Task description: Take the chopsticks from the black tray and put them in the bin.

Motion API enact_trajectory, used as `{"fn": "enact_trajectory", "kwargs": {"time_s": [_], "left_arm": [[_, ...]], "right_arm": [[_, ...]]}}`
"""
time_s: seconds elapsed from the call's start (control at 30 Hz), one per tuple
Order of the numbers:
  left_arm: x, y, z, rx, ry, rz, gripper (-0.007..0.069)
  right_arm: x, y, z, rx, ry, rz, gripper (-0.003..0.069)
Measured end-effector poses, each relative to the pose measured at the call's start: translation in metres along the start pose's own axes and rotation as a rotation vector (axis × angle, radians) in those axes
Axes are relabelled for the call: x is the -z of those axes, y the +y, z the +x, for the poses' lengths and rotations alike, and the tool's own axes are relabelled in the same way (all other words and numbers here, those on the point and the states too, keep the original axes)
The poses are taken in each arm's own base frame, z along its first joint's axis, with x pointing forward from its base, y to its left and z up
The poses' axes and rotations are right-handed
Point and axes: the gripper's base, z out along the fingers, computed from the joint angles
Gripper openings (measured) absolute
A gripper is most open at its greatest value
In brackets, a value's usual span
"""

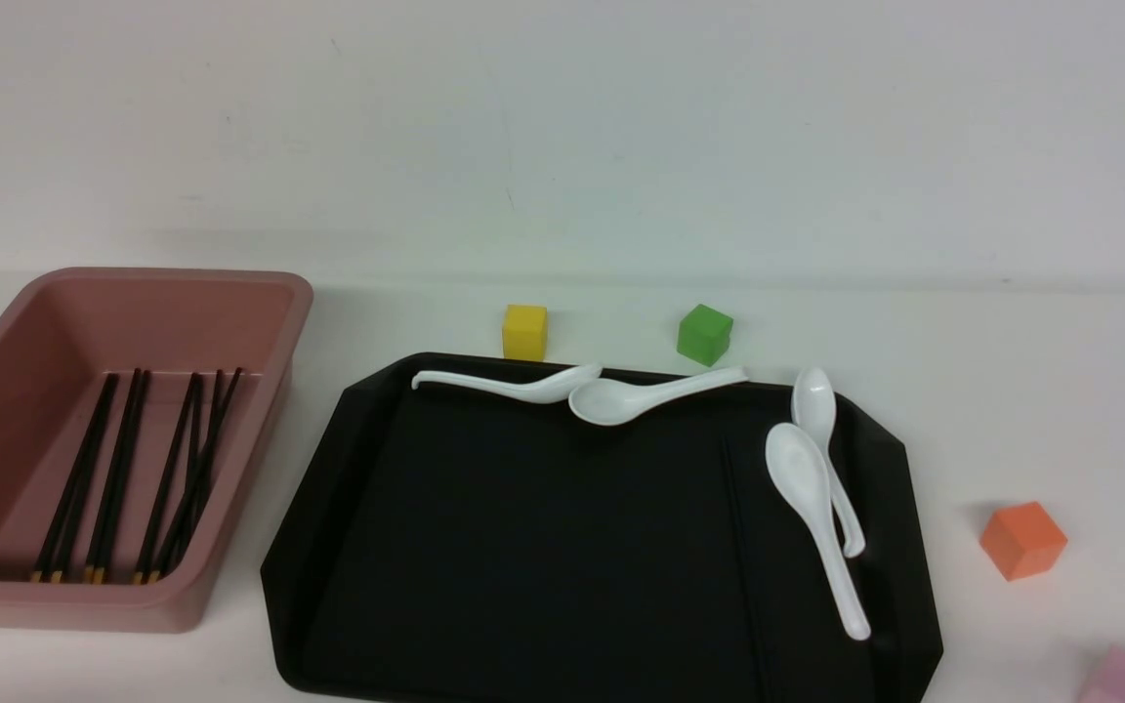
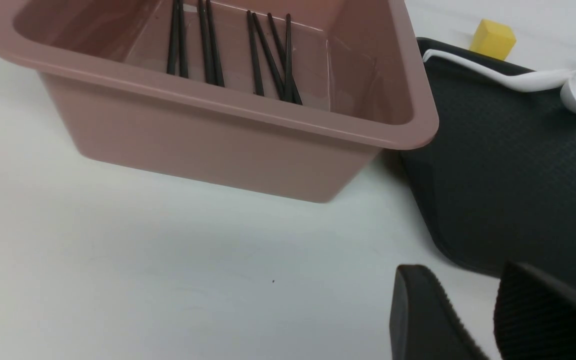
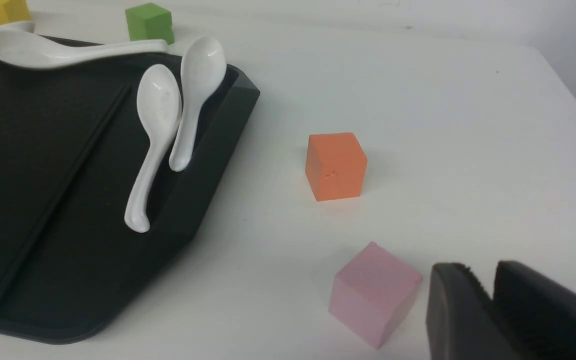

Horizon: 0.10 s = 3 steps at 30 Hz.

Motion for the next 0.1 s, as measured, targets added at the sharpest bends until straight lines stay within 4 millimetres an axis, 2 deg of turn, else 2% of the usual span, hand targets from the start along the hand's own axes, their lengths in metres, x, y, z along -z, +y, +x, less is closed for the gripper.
{"fn": "enact_trajectory", "kwargs": {"time_s": [0.1], "left_arm": [[0.0, 0.0, 0.0, 0.0, 0.0, 0.0, 0.0238]], "right_arm": [[0.0, 0.0, 0.0001, 0.0, 0.001, 0.0, 0.0135]]}}
